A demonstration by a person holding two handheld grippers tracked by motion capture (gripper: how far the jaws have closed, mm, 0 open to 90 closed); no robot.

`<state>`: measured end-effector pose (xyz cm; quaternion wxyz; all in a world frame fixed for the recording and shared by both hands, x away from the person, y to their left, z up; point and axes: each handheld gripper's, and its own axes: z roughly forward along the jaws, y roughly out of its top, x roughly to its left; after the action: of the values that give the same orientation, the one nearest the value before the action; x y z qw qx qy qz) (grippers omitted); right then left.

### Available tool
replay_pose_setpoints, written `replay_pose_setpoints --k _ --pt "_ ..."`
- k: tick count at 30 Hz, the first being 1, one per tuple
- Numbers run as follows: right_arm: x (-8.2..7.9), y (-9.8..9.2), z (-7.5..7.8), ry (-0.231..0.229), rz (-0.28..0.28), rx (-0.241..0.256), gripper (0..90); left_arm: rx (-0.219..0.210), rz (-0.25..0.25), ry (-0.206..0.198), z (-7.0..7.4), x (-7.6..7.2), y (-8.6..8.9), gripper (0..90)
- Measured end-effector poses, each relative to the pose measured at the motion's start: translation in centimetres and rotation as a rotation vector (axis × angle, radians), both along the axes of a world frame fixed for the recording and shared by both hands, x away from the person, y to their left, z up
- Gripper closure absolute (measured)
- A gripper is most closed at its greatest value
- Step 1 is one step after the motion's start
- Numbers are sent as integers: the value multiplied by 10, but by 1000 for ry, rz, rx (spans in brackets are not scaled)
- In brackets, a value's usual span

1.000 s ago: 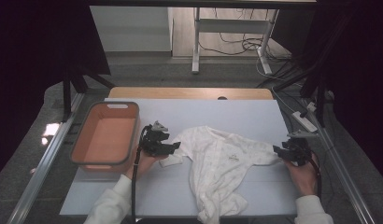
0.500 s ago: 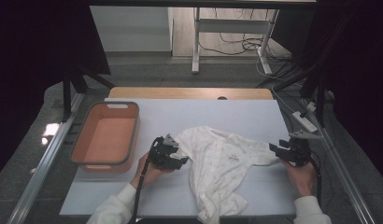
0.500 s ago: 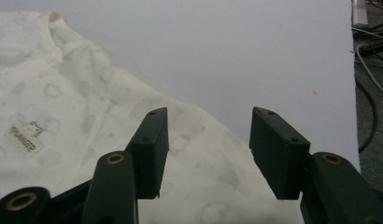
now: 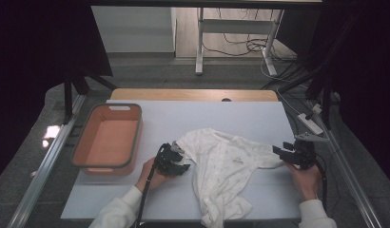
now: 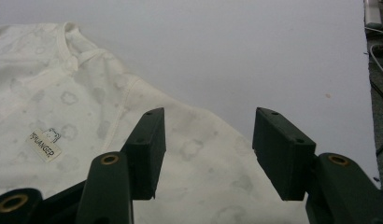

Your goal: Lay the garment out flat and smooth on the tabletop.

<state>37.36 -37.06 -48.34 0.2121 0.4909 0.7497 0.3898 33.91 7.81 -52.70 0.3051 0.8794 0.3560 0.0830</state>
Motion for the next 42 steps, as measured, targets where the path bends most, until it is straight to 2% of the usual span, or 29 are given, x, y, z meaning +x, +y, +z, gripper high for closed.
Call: replay_pose_setpoints --k 3,8,11,18,20,26,30,36,42 --pt "0 0 0 0 0 0 444 11 14 -25 -1 -1 0 597" --pt "-1 0 1 -12 -9 2 444 7 28 -36 -2 -1 2 696" --pt "-2 0 2 -15 -9 11 444 10 32 -41 -2 -1 1 795" --pt "-2 0 2 -18 -5 10 433 15 27 -49 1 -1 3 843" --pt "-2 -1 2 -15 -6 11 427 1 34 -63 6 -1 5 845" --pt "-2 0 1 -10 -2 1 419 -92 83 -128 37 -4 23 843" --pt "-2 -1 2 -7 -5 -1 414 -140 121 -146 49 -3 37 843" --pt "-2 0 1 -1 1 -7 409 -182 169 -172 63 -1 56 843" --pt "-2 2 0 -6 11 -23 401 -223 239 -188 74 0 79 844"
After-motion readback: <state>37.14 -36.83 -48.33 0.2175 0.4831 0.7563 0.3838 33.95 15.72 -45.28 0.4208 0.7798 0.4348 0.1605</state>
